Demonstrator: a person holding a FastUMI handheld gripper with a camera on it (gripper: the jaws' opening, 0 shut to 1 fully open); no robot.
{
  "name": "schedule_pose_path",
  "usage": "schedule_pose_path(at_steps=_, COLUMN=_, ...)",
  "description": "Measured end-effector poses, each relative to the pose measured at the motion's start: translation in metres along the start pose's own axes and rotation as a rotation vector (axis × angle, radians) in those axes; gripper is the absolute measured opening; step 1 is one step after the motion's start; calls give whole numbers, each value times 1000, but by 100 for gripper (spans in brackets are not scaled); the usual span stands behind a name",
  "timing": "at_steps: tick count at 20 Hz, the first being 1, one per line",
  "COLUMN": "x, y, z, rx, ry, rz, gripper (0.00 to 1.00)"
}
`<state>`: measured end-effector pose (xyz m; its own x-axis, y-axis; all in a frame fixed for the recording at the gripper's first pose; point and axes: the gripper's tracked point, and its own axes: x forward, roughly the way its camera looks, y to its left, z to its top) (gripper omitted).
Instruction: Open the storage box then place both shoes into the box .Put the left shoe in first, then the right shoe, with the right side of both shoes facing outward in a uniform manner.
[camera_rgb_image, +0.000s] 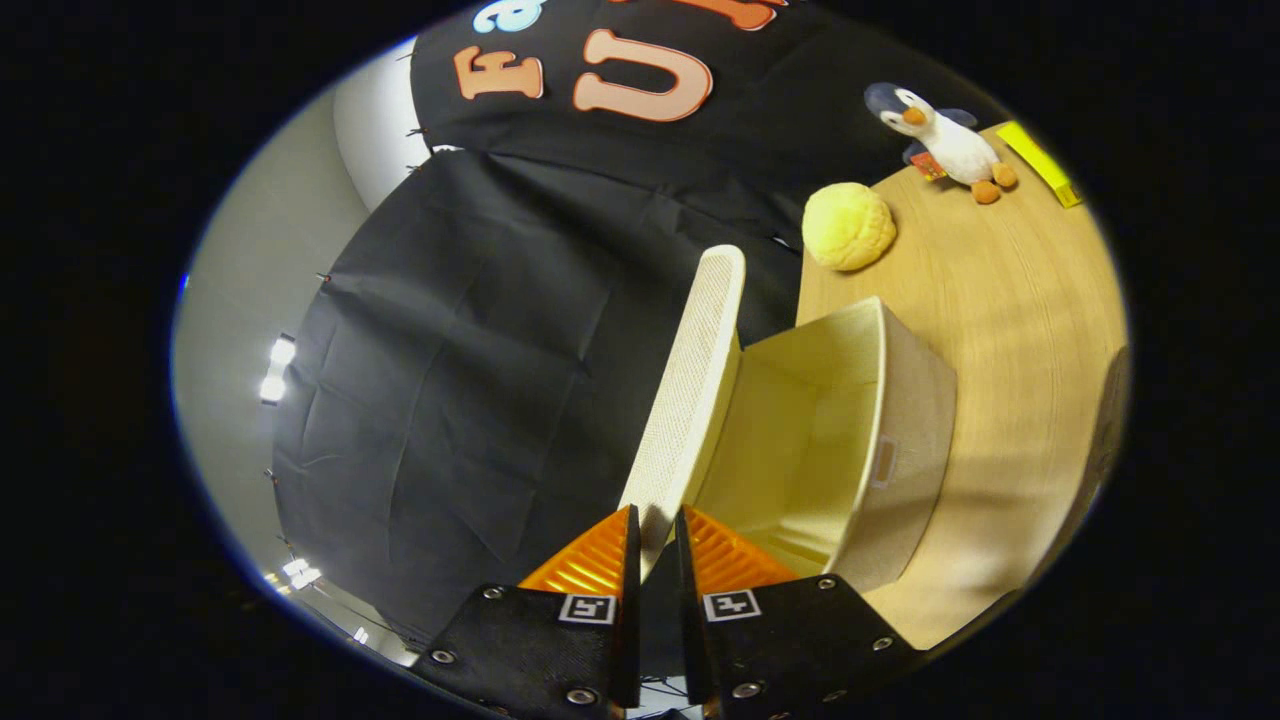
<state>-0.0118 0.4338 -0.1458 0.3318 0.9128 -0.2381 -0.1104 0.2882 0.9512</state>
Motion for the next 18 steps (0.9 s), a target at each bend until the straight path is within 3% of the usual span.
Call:
schedule_pose_path(at_steps=5, x=33, y=58, z=12, rx=-97, ry=3, rz=26, gripper=12)
schedule_pose_path(at_steps=14, x=133, y=104, z=-10, rx=-275, ry=99, rz=-33, gripper=15)
schedule_pose_path(at_steps=18, x=155, y=113, z=-26, rx=-306, ry=155, rz=-86, gripper=17)
